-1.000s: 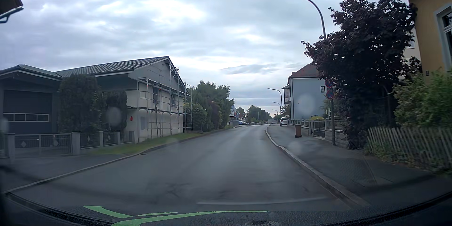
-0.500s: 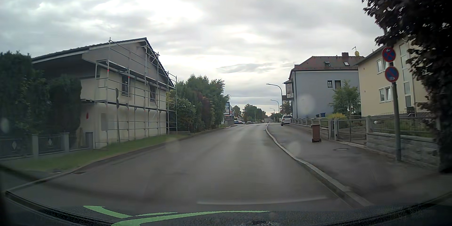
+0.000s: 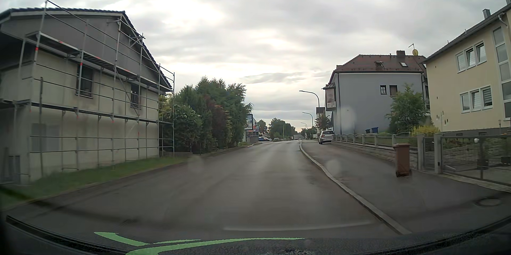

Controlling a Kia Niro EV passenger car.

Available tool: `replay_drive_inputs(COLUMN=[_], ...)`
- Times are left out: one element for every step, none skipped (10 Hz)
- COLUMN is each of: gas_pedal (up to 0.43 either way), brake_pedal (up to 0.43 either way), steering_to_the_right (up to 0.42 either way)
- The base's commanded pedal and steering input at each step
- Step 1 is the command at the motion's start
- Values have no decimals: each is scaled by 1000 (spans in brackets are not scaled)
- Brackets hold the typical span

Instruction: Follow the waypoints while adhering to traffic rules and regulations

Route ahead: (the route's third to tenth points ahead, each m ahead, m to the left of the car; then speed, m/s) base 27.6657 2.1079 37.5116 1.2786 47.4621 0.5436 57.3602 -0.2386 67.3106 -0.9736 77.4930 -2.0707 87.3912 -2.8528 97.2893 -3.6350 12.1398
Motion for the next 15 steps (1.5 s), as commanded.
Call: replay_drive_inputs(gas_pedal=[157, 157, 157, 157, 157, 157, 157, 157, 157, 157, 157, 157, 157, 157, 157], brake_pedal=[0, 0, 0, 0, 0, 0, 0, 0, 0, 0, 0, 0, 0, 0, 0], steering_to_the_right=[15, 15, 14, 14, 13, 13, 13, 13, 13, 13, 14, 13, 14, 15, 15])
